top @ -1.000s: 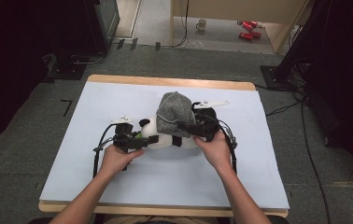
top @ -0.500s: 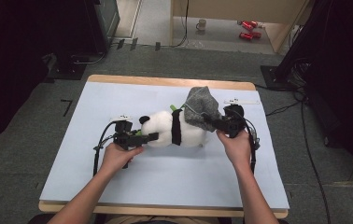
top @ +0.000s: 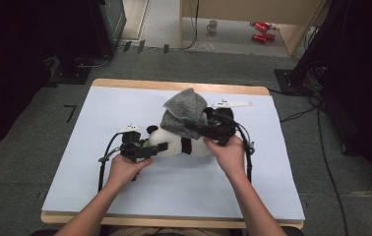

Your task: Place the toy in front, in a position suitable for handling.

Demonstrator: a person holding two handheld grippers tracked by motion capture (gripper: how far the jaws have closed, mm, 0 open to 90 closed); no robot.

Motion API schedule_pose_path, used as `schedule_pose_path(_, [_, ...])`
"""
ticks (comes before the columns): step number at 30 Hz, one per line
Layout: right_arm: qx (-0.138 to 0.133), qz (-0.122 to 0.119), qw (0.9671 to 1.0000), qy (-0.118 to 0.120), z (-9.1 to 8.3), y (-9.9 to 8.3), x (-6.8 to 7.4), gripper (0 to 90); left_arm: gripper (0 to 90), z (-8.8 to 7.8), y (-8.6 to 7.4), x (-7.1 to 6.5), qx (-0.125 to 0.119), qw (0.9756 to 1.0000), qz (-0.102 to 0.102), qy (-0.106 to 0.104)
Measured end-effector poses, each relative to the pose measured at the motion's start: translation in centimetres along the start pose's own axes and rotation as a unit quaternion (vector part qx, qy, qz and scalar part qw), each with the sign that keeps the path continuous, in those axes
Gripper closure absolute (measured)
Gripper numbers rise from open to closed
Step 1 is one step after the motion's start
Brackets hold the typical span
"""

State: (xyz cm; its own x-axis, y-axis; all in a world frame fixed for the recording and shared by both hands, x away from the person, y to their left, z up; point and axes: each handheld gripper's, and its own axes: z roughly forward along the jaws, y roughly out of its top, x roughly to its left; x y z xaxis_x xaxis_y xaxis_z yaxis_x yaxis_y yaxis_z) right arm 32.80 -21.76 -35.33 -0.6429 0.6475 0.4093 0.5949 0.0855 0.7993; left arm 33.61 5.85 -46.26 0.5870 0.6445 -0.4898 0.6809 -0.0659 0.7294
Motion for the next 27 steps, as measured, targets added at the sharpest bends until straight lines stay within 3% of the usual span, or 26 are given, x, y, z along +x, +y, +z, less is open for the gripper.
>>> schedule_pose_path(6, [0.043, -0.016, 0.9989, 0.008, 4.3, -1.5, 1.2, 77.5, 30.8, 0.1, -0.6, -1.3, 0.005, 0.9995, 0.025, 0.016])
schedule_pose_path(9, [0.049, -0.033, 0.9983, 0.004, 5.3, -2.2, 1.3, 77.3, 30.5, 0.0, -0.7, -1.1, 0.007, 0.9997, 0.019, 0.013])
schedule_pose_path(17, [0.051, -0.056, 0.9969, -0.020, 4.7, -2.2, 0.5, 77.2, 29.8, 0.1, -0.6, -0.6, 0.003, 0.9999, 0.012, 0.001])
schedule_pose_path(22, [0.058, -0.043, 0.9957, -0.059, 3.4, -2.1, -1.1, 77.1, 29.7, 0.2, -0.2, 0.2, 0.001, 0.9999, 0.014, -0.010])
schedule_pose_path(25, [0.047, -0.012, 0.9977, -0.048, 2.2, -2.1, -2.6, 77.6, 29.8, 0.3, 0.2, 0.3, 0.000, 0.9996, 0.028, -0.008])
schedule_pose_path(27, [0.040, -0.009, 0.9978, -0.053, 1.5, -2.1, -2.9, 77.7, 29.8, 0.3, 0.5, 0.5, 0.007, 0.9995, 0.028, -0.010])
